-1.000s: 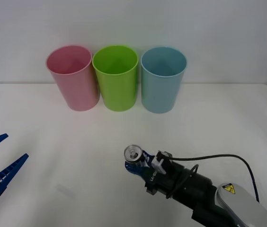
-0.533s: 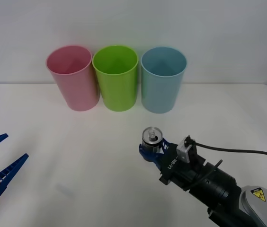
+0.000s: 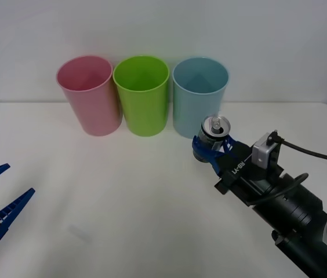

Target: Grasp the object on the table and drop it into the matching bin: aluminum can to the light blue bin, PET bottle to the pink bin.

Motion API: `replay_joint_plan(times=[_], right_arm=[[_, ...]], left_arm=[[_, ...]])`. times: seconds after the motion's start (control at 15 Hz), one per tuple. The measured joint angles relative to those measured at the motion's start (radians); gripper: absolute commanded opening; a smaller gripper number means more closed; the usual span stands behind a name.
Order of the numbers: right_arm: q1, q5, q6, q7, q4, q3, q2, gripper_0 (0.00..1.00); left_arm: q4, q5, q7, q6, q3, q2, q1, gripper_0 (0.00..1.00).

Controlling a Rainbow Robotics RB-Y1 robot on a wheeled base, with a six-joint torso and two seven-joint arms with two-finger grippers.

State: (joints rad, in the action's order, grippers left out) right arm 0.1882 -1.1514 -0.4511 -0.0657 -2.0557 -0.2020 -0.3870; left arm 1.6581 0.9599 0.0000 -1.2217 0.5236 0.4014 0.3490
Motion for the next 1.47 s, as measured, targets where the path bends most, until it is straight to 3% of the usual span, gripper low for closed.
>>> replay_joint_plan(times=[0.47,1.0,1.47], right_arm=[[-0.105,-0.046,0.003,0.191,0.028,0.097,-0.001,0.00],[-0.370,-0.068,0.008,0.225,0.263,0.136,0.000,0.00],[-0.561,-0.185,0.026,0.250,0.482,0.169,0.074,0.00]], left_arm=[[0.000,0.000,0.000,0.000,0.000,0.000,0.000,1.00],[0.000,0.000,0.000,0.000,0.000,0.000,0.000,1.00],[0.000,0.000,0.000,0.000,0.000,0.000,0.000,1.00]])
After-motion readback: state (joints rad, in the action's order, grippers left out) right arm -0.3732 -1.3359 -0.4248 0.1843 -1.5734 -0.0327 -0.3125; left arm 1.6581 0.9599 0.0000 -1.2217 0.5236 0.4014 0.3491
